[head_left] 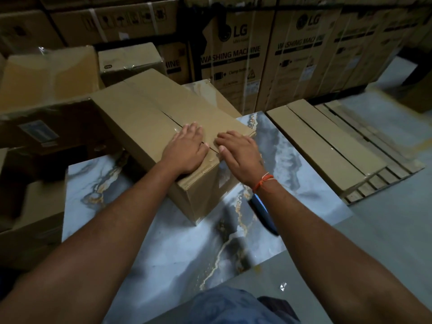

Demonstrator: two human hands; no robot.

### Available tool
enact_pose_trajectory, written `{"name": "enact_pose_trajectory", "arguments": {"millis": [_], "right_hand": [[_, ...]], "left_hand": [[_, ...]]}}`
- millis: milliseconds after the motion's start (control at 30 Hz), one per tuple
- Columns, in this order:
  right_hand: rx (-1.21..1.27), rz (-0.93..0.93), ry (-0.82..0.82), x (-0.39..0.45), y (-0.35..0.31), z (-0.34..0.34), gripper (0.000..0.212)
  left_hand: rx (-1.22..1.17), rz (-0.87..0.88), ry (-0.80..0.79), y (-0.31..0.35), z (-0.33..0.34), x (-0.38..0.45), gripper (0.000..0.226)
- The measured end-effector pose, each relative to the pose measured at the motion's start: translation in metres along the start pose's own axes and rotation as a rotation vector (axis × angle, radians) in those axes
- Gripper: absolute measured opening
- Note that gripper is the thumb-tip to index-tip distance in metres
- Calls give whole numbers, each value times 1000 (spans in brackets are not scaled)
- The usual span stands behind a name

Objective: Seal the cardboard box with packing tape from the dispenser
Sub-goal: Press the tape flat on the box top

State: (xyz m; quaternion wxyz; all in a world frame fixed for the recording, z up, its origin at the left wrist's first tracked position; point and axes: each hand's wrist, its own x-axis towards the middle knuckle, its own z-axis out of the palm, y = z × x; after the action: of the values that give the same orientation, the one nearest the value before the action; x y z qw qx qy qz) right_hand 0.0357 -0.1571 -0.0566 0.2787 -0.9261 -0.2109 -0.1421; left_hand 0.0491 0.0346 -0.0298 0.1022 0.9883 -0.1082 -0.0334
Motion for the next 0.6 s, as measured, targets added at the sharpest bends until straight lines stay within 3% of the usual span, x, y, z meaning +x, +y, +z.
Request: {"name": "enact_pose_trajectory", "arguments": {"millis": [100,267,500,600], "right_hand": [[231,-10,119,-4,6,-17,32],[341,-16,262,-21,30,-40,24],[458,30,132,-72,94,-48,22],[418,63,5,-97,122,-42,23]], "left_hand": [[-103,9,36,17,3,-2,64],[-211,68,148,58,9,-14,67],[-295,177,331,122,40,-29,45],[-424,122,476,149,71,-36,30]]}}
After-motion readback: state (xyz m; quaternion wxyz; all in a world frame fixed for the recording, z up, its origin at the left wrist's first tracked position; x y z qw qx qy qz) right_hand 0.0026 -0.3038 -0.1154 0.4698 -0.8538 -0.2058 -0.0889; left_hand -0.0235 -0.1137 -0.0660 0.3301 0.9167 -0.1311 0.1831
